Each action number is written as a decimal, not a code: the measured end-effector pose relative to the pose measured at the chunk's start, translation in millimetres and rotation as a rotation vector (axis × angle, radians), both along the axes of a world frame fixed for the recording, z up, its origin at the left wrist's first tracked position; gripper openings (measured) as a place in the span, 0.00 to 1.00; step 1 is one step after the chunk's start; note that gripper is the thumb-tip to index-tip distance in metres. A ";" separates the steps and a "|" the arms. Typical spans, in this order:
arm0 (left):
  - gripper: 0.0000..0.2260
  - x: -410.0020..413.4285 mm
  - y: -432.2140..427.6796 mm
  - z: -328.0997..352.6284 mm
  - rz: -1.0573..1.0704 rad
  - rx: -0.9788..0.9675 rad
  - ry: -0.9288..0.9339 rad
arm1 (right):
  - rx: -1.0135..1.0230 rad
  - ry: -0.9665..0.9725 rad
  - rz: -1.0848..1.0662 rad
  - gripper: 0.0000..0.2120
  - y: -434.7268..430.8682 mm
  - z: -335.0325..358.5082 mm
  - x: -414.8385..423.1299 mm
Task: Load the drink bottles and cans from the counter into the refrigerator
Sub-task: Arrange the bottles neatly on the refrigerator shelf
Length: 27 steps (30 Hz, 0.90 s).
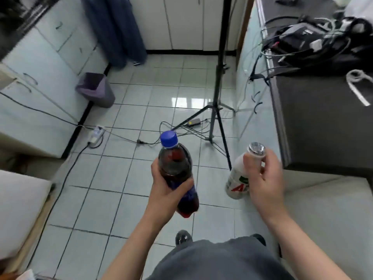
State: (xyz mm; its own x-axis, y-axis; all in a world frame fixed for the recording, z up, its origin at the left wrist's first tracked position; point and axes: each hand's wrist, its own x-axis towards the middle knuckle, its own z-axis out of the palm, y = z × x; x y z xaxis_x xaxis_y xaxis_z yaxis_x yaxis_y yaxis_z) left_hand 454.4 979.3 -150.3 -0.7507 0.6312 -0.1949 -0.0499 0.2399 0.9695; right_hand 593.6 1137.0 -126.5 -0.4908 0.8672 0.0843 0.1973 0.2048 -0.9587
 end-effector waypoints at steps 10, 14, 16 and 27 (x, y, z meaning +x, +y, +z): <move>0.33 -103.8 -173.2 -6.8 0.506 -0.007 0.059 | 0.055 -0.002 0.512 0.11 -126.6 8.9 -186.2; 0.32 -129.5 -203.6 -13.1 0.680 -0.002 0.035 | 0.071 -0.027 0.694 0.17 -157.8 6.4 -248.5; 0.31 -144.0 -218.5 -16.4 0.772 0.009 0.004 | 0.066 -0.037 0.765 0.14 -173.3 0.4 -281.7; 0.33 -284.7 -323.5 -20.3 1.118 -0.062 0.036 | 0.034 -0.020 1.128 0.02 -275.7 -12.3 -509.2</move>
